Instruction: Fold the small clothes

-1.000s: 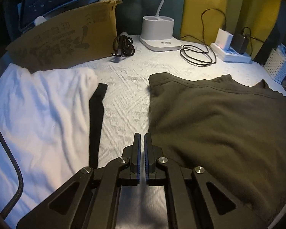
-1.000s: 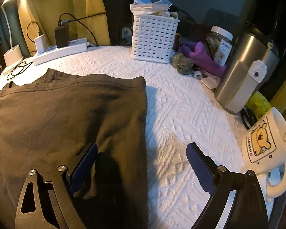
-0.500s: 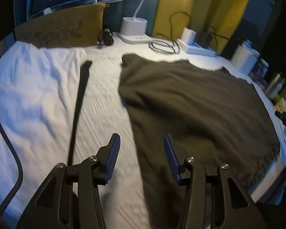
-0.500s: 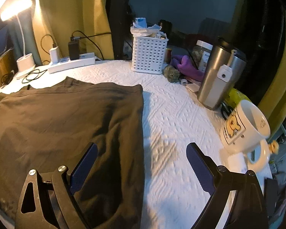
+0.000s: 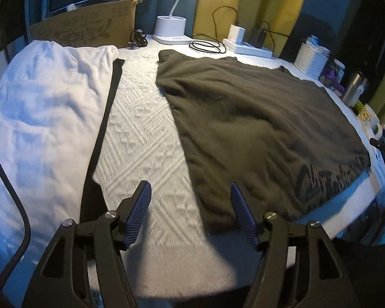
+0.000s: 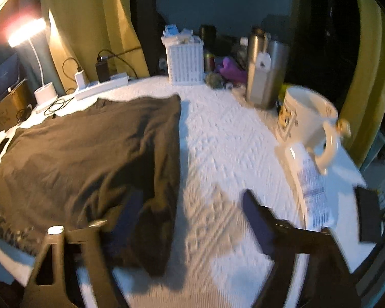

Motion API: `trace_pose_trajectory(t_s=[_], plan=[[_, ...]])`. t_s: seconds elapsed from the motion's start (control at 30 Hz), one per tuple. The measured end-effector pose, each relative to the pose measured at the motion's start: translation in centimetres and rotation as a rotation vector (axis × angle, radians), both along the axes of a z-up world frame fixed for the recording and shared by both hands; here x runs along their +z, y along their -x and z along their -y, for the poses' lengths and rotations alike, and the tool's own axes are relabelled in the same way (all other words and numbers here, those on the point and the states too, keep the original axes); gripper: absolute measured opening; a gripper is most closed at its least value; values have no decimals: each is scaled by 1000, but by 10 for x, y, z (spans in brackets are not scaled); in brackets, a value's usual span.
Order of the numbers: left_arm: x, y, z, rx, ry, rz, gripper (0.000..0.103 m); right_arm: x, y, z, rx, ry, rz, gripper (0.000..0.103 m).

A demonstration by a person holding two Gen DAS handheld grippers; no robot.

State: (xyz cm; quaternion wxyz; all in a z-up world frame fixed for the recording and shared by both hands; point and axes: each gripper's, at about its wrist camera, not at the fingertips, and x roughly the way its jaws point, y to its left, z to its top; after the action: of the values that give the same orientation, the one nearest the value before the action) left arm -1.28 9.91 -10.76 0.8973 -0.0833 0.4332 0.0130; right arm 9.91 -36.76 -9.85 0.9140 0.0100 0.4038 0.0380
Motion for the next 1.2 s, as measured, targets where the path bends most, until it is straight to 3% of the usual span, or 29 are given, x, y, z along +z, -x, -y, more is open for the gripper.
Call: trace_pose_trajectory(t_s=[0.17, 0.37, 0.5, 0.6, 0.67, 0.7, 0.77, 0.83, 1.03, 1.2], plan=[[0, 12, 7, -46, -15, 4, 64, -11, 22, 4, 12, -64, -20, 59], [4, 24, 14, -88, 2, 23, 64, -14, 36, -8, 54, -78, -25, 57], [1, 26, 21, -123, 1, 21, 64, -25, 36, -21, 82, -82, -49, 49], [-6, 23, 30, -125, -47, -1, 64, -31, 39, -28, 95, -73, -37, 37], [-13, 21, 36, -109, -108, -22, 64, -31, 39, -30, 111, -74, -34, 18], [-14, 21, 38, -108, -132, -5, 64, -29, 39, -30, 111, -66, -28, 18], [-14, 19, 37, -99, -125, 13, 46, -24, 40, -31, 117, -44, -15, 15], [-11, 16, 33, -90, -99, 15, 13, -16, 39, -28, 118, -37, 2, 14], [11, 21, 31, -59, -114, 74, 8, 7, 38, -16, 119, 11, 35, 9], [16, 26, 30, -73, -114, 57, 8, 5, 42, -18, 140, 35, 17, 9]])
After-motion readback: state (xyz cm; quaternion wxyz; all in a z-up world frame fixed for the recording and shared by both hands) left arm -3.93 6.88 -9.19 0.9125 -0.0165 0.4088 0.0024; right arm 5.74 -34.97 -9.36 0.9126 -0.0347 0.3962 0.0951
